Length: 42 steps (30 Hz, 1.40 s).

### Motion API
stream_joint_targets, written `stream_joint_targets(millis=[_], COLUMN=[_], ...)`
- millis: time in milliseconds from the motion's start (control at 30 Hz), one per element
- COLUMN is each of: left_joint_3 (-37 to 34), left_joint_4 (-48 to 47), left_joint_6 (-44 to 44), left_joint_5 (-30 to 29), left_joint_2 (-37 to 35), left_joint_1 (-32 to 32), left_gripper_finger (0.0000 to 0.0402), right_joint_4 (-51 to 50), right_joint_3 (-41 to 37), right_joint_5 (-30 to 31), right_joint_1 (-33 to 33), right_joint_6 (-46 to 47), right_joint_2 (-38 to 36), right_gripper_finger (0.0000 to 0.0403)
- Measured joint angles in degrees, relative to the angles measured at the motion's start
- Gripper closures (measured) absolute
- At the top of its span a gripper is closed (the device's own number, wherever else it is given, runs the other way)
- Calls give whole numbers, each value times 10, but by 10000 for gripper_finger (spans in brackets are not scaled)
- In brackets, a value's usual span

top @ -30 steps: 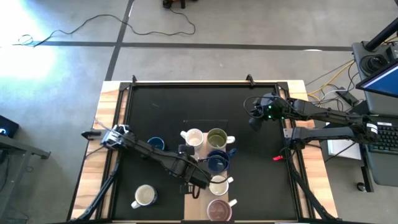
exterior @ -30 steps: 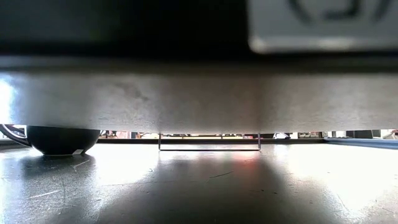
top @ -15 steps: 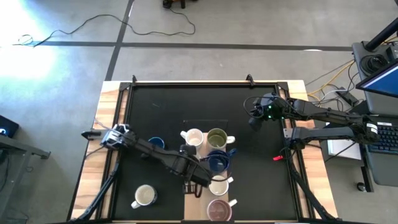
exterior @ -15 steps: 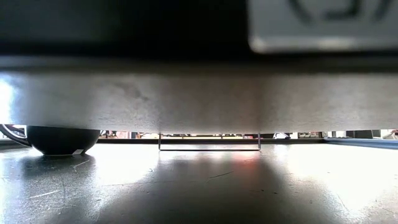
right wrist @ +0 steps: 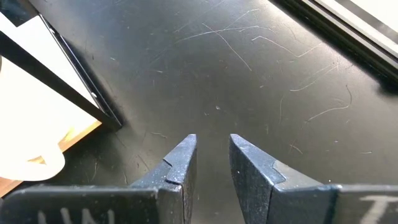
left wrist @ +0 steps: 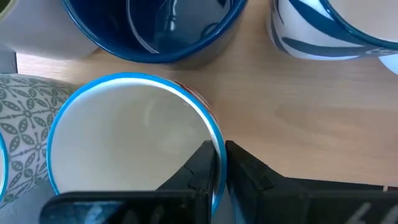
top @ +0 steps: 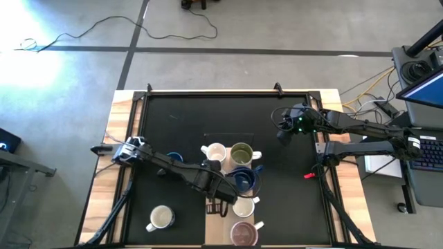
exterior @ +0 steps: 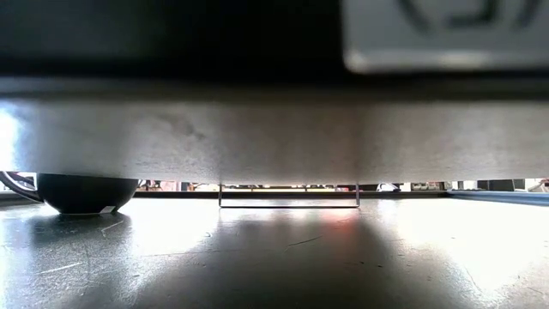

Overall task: Place coffee mugs
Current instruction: Put the red patterned mug on the shelf, then put the black mug on the shelf

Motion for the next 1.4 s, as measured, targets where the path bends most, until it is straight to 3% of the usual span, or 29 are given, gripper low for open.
stream_joint_targets(millis=[533,967,1233,1400], left_joint_3=[9,51,96,30], left_joint_4=[4,-29,-149,-146], left_joint_6=[2,-3,-37,-80], left_joint_5=[4,1,-55,-78], left_joint_2=[1,1,0,-56], left_joint_1=[0,-9,-45,-73], left_gripper_finger=[384,295,287,287], right_joint_4=[0,0,0,0], right_joint_3=[0,0,0,0], right_joint_5=[0,0,0,0], right_joint_1=[0,0,0,0], right_joint_6=[0,0,0,0], right_joint_2=[0,0,0,0], right_gripper_finger=[319,319,319,319])
